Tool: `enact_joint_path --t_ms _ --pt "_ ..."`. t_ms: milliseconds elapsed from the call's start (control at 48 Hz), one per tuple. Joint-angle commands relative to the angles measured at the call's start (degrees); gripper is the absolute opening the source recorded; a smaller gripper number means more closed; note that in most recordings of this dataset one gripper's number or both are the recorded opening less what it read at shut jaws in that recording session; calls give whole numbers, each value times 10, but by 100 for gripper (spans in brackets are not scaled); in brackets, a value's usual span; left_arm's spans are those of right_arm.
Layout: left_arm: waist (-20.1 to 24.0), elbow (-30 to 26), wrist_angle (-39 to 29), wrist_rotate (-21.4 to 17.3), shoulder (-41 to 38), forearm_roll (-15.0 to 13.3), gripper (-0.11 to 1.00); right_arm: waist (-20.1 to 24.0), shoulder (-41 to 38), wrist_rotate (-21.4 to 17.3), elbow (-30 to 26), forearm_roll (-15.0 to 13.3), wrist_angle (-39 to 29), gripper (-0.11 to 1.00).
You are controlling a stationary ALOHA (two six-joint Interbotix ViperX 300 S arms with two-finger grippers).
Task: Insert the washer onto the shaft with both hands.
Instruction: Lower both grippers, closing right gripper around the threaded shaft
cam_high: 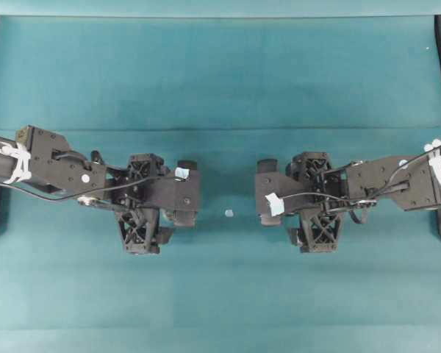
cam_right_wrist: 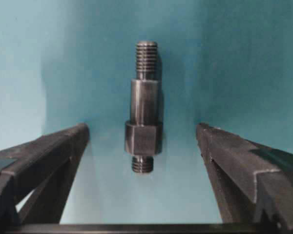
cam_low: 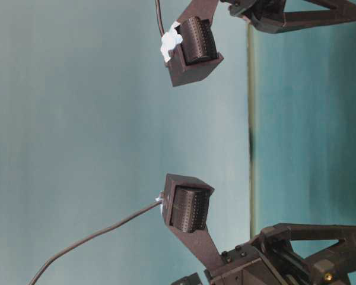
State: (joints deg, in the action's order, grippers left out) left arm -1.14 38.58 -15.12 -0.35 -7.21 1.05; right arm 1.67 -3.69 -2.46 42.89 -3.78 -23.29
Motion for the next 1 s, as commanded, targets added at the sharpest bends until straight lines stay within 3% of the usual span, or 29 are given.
enact_joint_path --t_ms 0,980 --pt "1 -4 4 0 1 1 89 0 -2 3 -1 1 7 78" --pt "6 -3 1 -1 1 1 89 -7 3 3 19 1 13 78"
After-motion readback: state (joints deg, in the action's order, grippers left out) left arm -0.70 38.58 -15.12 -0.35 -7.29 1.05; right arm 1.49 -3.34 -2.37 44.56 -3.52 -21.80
